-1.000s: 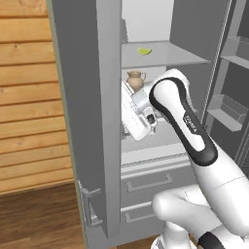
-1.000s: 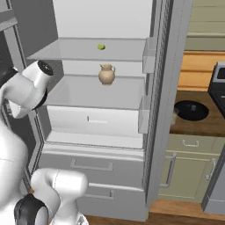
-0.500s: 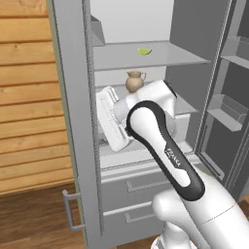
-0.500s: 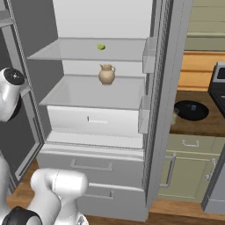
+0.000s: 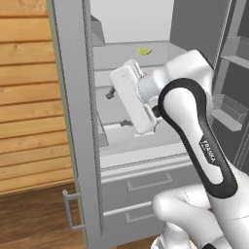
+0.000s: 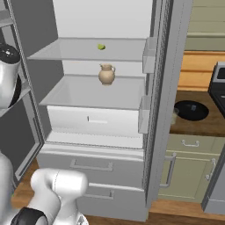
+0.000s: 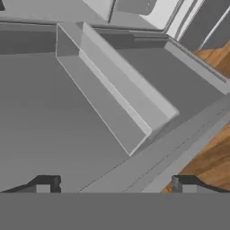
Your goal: Grab a lemon wedge from the fridge and one ice cube from the ice bowl, and put them in the glass of lemonade.
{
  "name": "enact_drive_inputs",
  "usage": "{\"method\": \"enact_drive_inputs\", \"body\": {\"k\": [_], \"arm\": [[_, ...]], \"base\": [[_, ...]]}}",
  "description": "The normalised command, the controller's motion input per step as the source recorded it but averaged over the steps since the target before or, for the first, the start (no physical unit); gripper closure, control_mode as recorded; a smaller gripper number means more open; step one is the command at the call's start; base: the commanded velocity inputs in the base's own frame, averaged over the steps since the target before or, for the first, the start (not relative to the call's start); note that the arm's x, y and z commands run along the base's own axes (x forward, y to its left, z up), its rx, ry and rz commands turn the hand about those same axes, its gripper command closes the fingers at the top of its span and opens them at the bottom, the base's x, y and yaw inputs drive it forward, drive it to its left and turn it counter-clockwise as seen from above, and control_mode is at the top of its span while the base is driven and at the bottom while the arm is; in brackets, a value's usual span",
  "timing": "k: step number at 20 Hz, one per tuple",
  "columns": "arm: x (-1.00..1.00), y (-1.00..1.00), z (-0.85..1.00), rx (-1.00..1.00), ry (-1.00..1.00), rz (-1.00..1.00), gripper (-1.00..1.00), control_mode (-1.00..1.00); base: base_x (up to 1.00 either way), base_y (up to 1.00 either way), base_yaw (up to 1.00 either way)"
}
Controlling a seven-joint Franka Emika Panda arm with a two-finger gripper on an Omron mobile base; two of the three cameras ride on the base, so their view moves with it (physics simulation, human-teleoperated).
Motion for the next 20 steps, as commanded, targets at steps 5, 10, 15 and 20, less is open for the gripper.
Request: {"method": "enact_drive_inputs", "body": {"k": [5, 10, 15, 20], "arm": [[0.00, -0.82, 0.70, -0.27, -0.15, 0.11, -1.00, -1.00], [0.00, -0.85, 0.19, -0.47, -0.25, 0.27, -1.00, -1.00], [0.08, -0.86, 0.01, -0.47, -0.18, 0.25, -1.00, -1.00], [0.45, -0.55, -0.06, -0.46, -0.18, 0.14, -1.00, -1.00]], "base": [[0.00, 0.00, 0.00], [0.00, 0.00, 0.00], [0.00, 0.00, 0.00], [0.00, 0.00, 0.00]]}}
